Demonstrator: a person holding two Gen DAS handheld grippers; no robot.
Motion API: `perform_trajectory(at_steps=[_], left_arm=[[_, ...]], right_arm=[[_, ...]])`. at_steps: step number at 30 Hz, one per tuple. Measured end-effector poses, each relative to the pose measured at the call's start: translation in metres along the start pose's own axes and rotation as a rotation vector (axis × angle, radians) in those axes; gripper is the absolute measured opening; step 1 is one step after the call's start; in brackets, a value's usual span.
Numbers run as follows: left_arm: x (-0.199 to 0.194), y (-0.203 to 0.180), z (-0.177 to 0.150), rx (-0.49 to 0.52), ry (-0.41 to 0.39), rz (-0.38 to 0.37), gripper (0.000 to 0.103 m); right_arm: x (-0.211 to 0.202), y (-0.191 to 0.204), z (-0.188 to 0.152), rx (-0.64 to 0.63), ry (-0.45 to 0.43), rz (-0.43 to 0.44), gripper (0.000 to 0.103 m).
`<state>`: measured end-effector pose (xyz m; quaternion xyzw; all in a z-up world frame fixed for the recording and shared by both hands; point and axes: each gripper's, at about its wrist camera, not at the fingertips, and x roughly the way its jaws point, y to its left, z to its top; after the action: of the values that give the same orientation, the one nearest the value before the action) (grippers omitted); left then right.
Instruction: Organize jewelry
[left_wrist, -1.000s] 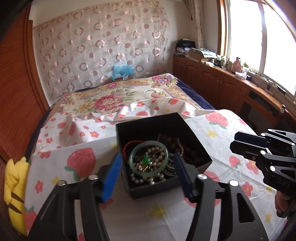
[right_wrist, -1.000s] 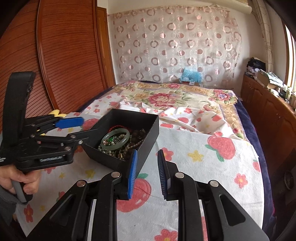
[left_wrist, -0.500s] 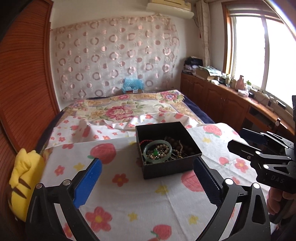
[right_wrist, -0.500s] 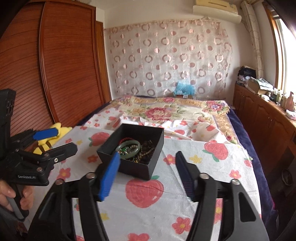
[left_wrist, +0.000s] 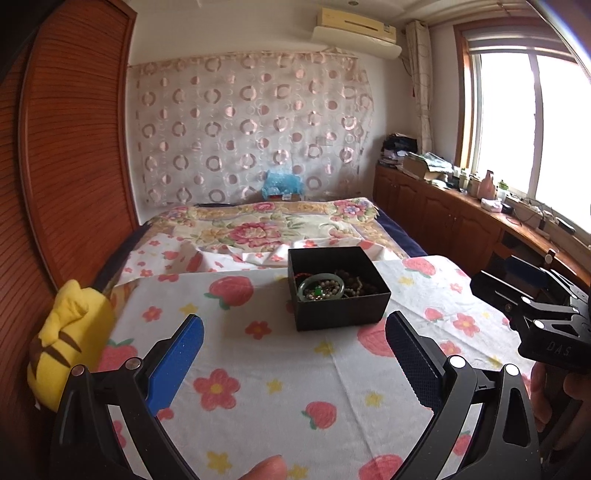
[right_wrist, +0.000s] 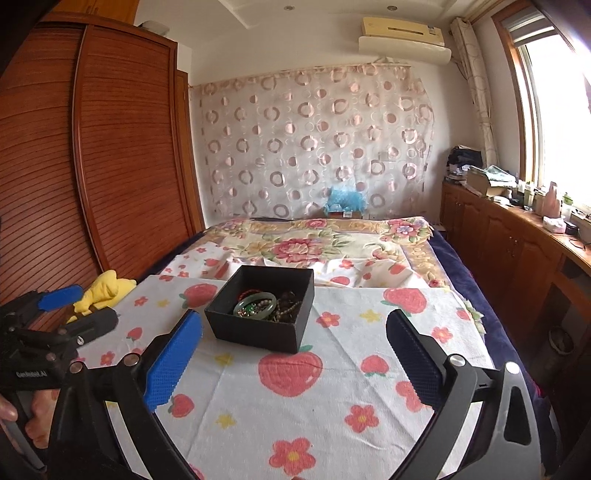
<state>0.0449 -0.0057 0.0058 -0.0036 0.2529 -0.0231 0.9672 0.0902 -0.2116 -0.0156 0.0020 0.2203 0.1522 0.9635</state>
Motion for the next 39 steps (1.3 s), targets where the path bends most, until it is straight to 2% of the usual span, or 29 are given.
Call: perform_trajectory(at_steps=[15,39], left_arm=[[-0.0093,0.0050,-0.0017,-0.003,-0.019,0.030,0.095],[-0.0101,0.0066,-0.0013,-0.004,-0.018,0.028,0.095]], right_arm=[[-0.0089,0.0050,-0.0071,-0.004,-0.009,-0.005,0.100],[-0.0113,0.0089,-0.0064,-0.001,-0.008,-0.005,0.100]])
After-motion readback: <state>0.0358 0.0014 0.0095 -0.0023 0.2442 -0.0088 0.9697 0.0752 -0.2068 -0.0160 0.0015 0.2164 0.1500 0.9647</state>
